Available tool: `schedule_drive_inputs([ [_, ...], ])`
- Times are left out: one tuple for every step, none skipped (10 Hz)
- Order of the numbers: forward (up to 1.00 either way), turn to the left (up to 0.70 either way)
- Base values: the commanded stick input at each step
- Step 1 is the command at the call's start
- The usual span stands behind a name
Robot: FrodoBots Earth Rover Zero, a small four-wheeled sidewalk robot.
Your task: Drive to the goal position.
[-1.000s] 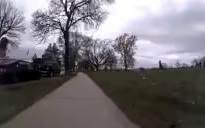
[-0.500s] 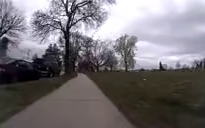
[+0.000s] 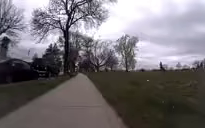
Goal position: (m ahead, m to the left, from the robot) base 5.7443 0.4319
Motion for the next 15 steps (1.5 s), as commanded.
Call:
schedule_drive_inputs([
  [1.0,0.33],
  [1.0,0.0],
  [1.0,0.0],
  [1.0,0.0],
  [1.0,0.0],
  [1.0,0.0],
  [1.0,0.0],
  [1.0,0.0],
  [1.0,-0.13],
  [1.0,-0.38],
  [1.0,-0.4],
  [1.0,-0.22],
  [1.0,-0.05],
  [1.0,0.0],
  [1.0,0.0],
])
